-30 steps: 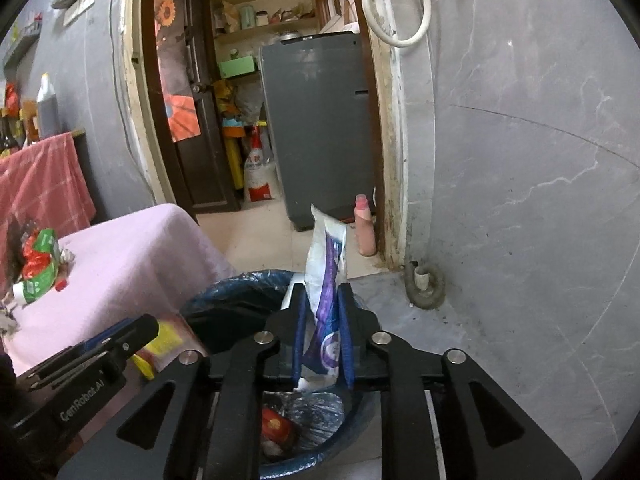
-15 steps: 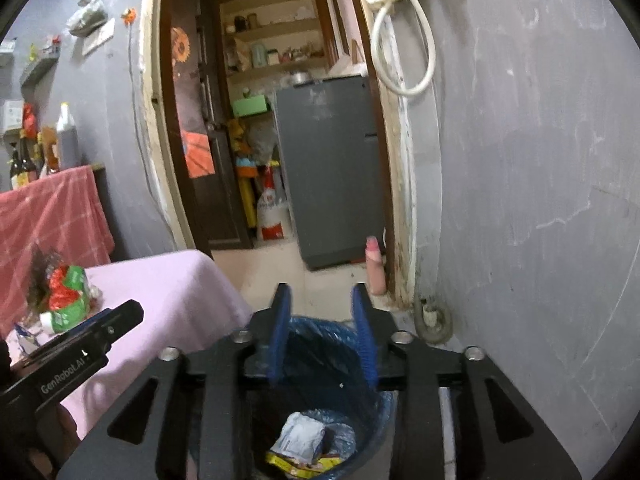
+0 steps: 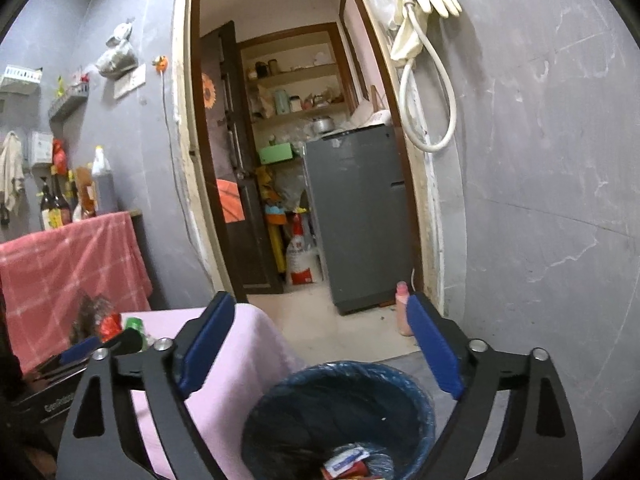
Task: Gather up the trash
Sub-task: 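Move both tools back to the table and close the left tool on the blue tube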
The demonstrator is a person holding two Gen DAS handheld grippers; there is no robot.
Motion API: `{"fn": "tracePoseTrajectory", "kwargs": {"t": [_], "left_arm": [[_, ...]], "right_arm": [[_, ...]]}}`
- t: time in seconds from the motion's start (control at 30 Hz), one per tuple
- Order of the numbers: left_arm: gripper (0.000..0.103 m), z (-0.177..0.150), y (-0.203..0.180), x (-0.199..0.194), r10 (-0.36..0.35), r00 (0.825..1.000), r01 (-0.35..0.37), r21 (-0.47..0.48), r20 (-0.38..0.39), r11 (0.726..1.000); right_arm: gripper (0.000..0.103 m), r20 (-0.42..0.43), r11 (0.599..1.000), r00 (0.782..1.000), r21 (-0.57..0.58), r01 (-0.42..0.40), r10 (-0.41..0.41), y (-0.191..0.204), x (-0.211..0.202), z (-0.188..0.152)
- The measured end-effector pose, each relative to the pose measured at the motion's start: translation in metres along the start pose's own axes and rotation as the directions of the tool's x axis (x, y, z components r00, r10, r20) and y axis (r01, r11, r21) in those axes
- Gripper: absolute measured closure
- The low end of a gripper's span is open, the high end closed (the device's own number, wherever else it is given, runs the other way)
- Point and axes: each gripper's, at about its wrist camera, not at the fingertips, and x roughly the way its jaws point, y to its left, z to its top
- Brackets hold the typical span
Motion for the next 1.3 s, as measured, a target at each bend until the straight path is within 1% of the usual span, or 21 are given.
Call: {"fn": "tracePoseTrajectory", "kwargs": {"t": [0.07,0.23,0.47,0.63,0.83,1.0,1.13,1.3], "left_arm": [[0.005,0.004,0.008,-0.007,0.011,1.000,-0.011,0.005,0.006,1.000],[0.004,0.011,0.028,-0.026,0.035,0.999,-0.035,0.002,0.022,0.999],[0.004,0.016,0.065,-0.050,0.094,0.995,-0.094,-0.003,0.032,0.996],[0.004,0.016,0.102,-0.063,0.143,0.990,-0.143,-0.030,0.014,0.989],[0.004,0.005,0.141,-0.077,0.217,0.976,-0.217,-0.034,-0.017,0.975],[0.004,-0.007,0.168,-0.080,0.254,0.965,-0.258,-0.058,-0.068,0.964],[0.004,-0.014,0.181,-0.076,0.269,0.955,-0.278,-0.071,-0.123,0.958],[0.004,-0.019,0.191,-0.061,0.258,0.944,-0.280,-0.088,-0.206,0.956]], "right_arm": [[0.000,0.005,1.000,1.000,0.000,-0.007,0.007,0.005,-0.004,0.000],[0.000,0.004,1.000,1.000,-0.016,-0.013,0.013,0.024,-0.011,0.001],[0.000,-0.012,0.999,0.999,-0.012,-0.042,0.042,0.052,-0.017,-0.004],[0.000,-0.030,0.997,0.997,-0.021,-0.078,0.077,0.078,-0.014,-0.007],[0.000,-0.063,0.990,0.990,-0.047,-0.131,0.128,0.110,-0.004,-0.018],[0.000,-0.098,0.984,0.981,-0.055,-0.172,0.166,0.131,0.008,-0.030],[0.000,-0.145,0.976,0.970,-0.068,-0.206,0.195,0.146,0.020,-0.042],[0.000,-0.202,0.969,0.956,-0.089,-0.233,0.211,0.157,0.036,-0.054]]}}
